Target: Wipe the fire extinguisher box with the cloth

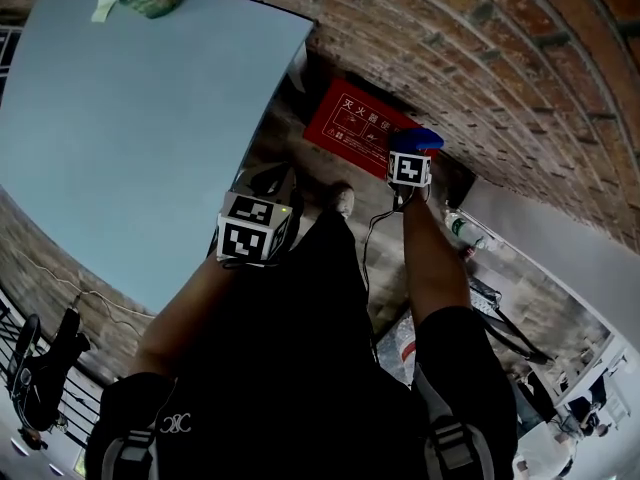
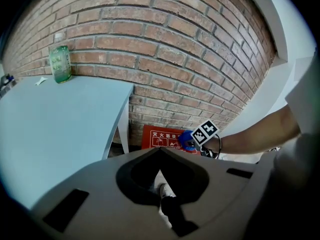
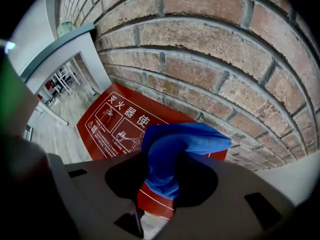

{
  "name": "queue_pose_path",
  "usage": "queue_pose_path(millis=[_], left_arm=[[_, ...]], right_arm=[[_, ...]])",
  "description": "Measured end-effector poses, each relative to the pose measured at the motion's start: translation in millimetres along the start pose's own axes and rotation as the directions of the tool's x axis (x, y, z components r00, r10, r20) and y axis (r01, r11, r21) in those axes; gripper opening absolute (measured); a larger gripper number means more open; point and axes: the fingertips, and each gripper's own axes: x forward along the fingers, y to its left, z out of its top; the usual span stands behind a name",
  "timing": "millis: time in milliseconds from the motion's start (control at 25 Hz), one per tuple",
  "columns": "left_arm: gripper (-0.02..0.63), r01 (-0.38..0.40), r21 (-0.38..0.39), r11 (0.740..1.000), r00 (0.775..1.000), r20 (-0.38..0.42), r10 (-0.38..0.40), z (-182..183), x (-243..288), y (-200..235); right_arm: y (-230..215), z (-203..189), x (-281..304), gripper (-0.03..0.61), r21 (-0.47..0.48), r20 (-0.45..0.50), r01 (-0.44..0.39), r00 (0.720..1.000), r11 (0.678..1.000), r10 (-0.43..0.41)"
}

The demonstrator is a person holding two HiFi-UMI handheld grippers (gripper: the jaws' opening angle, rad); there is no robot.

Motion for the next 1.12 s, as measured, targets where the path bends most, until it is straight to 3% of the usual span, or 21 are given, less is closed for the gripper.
queue_pose_path(millis=[160,360,640,760,960,1120], left_arm=[[0.005,0.006,0.009,1.000,1.000,0.001,-0.006,-2,-2,1],[0.005,0.000,0.009,1.000,1.000,-0.011,0.000,-10,-1,4],[0.006,-0.010,-0.015,1.000,0.999,-0.034,0.009,-25,-1,1],[0.005,-0.014,-0.018,1.000,0.999,-0.036,0.013,-27,1,2],[0.005,-0.013,-0.017,1.000,1.000,-0.029,0.013,-24,4,-4],[0.005,-0.011,-0.017,1.000,1.000,-0.024,0.011,-21,6,-8]], right_arm=[[-17,9,0,0.153,0.067,0.010,0.016,1.000,0.998,-0.017],[-47,17,6,0.153,0.094,-0.016,0.136,0.991,0.986,-0.135],[-49,36,11,0.153,-0.193,0.014,0.228,0.973,0.954,-0.230],[-43,39,10,0.153,-0.245,0.040,0.207,0.978,0.947,-0.204],[-14,34,10,0.153,-0.337,0.065,0.103,0.994,0.936,-0.086],[-2,28,8,0.153,-0.347,0.064,0.081,0.996,0.934,-0.062]])
